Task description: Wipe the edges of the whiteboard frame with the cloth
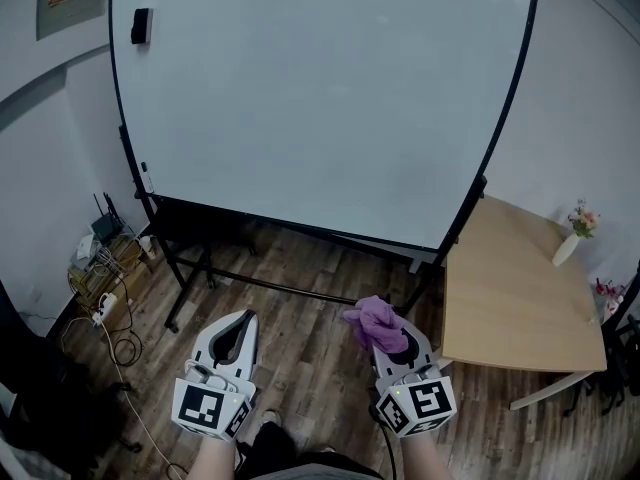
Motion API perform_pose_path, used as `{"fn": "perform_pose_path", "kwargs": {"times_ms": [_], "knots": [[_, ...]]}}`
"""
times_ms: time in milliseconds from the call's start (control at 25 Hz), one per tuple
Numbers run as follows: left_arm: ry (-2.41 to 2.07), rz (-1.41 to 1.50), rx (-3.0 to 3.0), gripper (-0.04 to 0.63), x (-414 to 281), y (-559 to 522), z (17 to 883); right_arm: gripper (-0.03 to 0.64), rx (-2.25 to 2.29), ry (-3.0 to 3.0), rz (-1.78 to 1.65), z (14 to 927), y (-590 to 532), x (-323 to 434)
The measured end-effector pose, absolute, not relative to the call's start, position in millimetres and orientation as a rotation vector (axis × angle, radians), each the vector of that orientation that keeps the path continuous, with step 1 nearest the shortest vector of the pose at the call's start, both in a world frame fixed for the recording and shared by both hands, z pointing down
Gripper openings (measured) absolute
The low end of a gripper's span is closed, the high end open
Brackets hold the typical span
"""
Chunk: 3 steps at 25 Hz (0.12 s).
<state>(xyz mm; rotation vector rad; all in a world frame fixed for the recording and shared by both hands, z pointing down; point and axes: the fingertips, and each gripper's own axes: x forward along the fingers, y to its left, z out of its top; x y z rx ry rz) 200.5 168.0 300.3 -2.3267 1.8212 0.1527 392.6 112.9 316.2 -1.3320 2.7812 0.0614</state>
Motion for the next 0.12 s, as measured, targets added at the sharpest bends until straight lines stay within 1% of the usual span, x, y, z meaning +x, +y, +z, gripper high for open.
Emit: {"fn": "perform_pose_path", "kwargs": {"times_ms": [120], "knots": [[1.824,0.154,-2.325,0.017,200.5,170.3,300.1,0.089,-1.325,2.782,0.066,315.1,115.4,392.7]]}}
